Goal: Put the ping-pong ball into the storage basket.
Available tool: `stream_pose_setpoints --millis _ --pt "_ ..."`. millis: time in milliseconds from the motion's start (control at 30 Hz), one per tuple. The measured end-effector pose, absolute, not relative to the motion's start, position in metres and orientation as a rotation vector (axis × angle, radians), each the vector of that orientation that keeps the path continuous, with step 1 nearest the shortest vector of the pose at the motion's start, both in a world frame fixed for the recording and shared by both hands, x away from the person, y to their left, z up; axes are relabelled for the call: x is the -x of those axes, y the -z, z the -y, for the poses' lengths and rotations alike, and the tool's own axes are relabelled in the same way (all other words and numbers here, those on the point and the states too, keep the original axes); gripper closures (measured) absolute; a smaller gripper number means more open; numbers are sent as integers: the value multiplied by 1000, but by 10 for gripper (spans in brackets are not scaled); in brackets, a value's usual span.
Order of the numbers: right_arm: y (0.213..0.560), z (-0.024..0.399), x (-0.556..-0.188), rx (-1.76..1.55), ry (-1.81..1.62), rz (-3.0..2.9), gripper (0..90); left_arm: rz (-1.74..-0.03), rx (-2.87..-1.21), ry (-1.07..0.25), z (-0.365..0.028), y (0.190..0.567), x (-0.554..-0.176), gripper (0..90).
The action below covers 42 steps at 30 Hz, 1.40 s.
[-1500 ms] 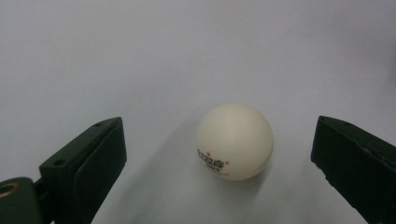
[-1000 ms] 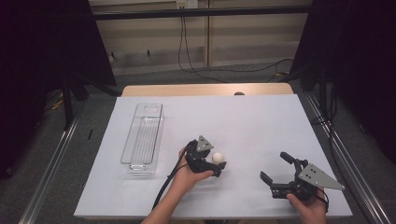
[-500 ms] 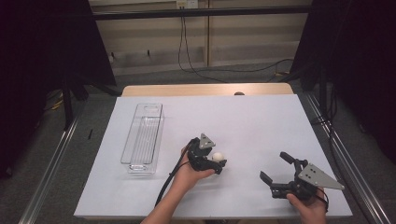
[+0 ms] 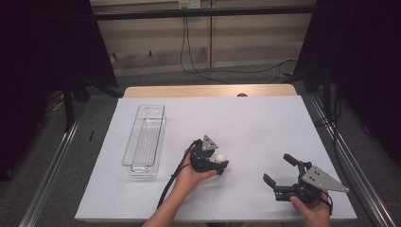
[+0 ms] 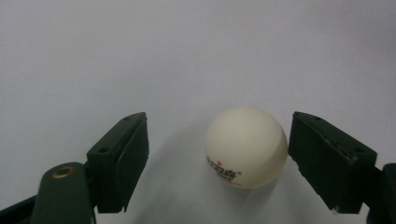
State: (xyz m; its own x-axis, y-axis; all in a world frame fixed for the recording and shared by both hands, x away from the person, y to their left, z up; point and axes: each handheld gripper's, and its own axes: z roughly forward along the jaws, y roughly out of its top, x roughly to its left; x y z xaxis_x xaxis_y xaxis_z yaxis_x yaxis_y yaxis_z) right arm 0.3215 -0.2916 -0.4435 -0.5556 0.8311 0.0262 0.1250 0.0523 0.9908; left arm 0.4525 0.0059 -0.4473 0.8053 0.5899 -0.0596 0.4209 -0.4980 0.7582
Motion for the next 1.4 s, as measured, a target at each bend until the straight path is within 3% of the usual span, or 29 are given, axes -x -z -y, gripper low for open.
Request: stream_pose_setpoints --millis 633,1400 --pt "443 292 -321 -964 -1557 -1748 9 -720 -2190 -177 -3 452 -454 395" --pt "443 292 -321 -960 -1552 -1753 11 -700 -2211 -171 -1 454 -454 507"
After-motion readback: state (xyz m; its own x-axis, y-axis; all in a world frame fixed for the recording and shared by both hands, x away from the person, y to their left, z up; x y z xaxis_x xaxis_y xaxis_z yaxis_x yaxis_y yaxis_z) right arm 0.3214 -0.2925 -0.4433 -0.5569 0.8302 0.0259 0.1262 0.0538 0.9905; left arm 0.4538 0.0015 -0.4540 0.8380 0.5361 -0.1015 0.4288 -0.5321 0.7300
